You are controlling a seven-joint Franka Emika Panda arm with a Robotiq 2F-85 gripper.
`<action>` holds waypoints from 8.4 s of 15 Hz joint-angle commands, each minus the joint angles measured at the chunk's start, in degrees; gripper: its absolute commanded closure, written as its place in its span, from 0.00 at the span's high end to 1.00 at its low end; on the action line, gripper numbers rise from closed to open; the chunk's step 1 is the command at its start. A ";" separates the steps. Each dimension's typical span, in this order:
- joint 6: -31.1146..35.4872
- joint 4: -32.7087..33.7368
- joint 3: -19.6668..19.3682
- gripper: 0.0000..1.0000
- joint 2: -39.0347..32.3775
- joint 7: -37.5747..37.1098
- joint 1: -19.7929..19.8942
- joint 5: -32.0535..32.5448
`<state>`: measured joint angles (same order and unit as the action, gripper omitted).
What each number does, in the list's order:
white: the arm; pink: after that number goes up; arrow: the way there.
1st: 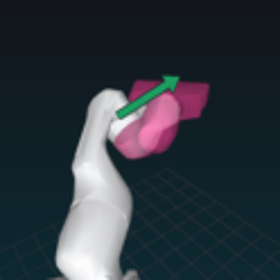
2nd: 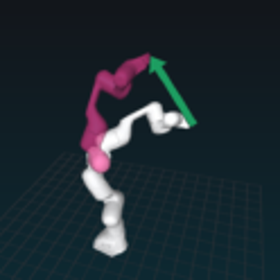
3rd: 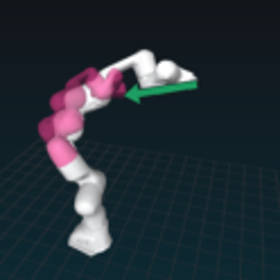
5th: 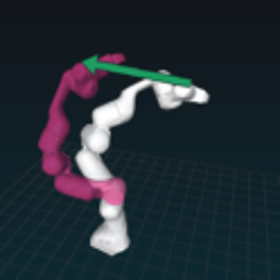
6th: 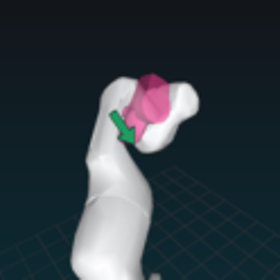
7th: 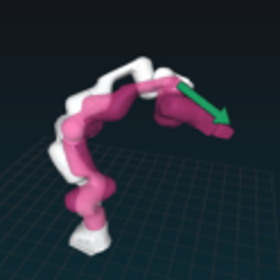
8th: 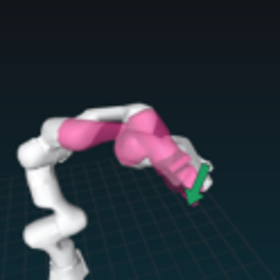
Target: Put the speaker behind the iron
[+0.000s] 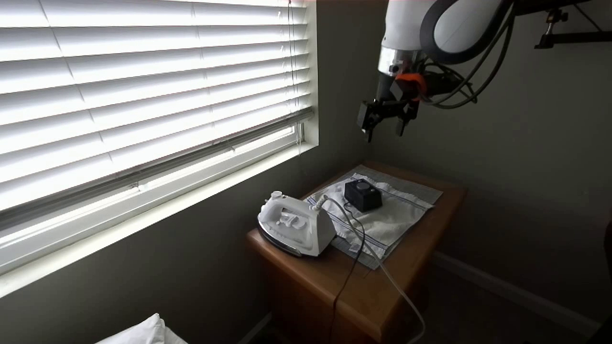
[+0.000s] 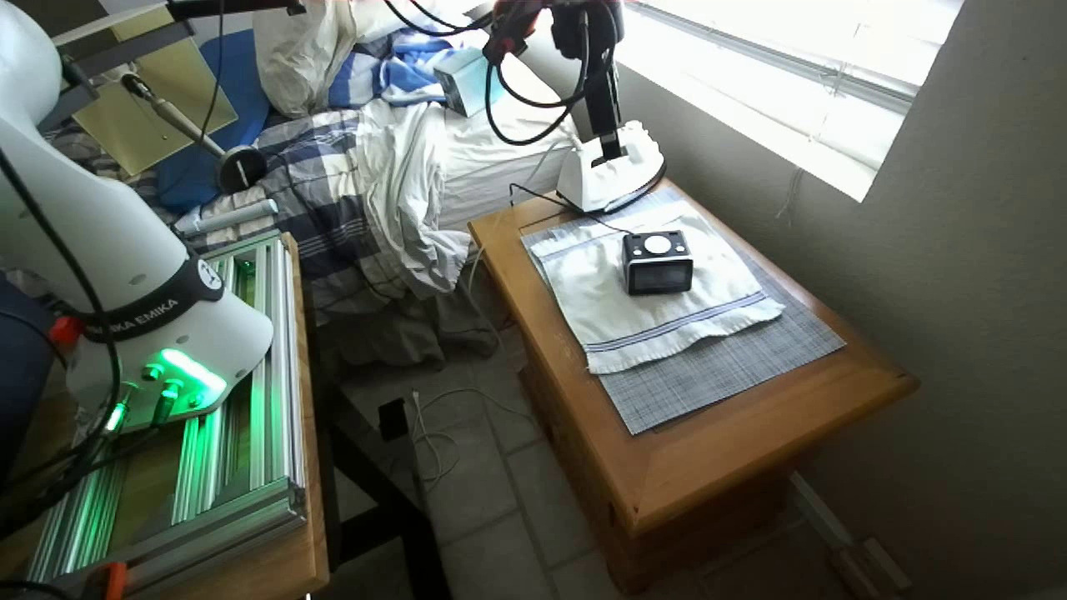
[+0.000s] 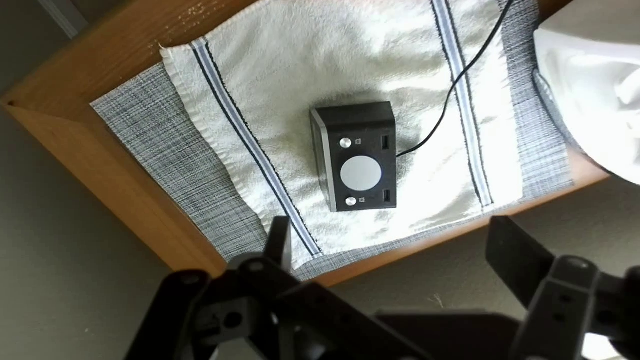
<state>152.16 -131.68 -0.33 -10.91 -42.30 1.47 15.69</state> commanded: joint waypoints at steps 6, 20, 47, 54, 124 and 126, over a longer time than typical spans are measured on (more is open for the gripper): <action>1.45 12.60 -6.73 1.00 -17.93 1.94 -6.26 -0.84; 3.75 16.49 -8.62 1.00 -25.47 8.31 -7.56 -7.95; 4.78 26.20 -8.44 1.00 -37.17 16.85 -6.22 -17.78; 4.35 28.66 -9.71 1.00 -40.19 16.54 -6.90 -17.26; 8.83 -18.91 6.13 0.62 11.50 9.23 -13.59 -7.07; 5.65 -15.99 7.88 0.62 9.51 9.67 -14.26 -8.43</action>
<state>161.30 -151.16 4.62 0.57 -33.81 -13.29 9.67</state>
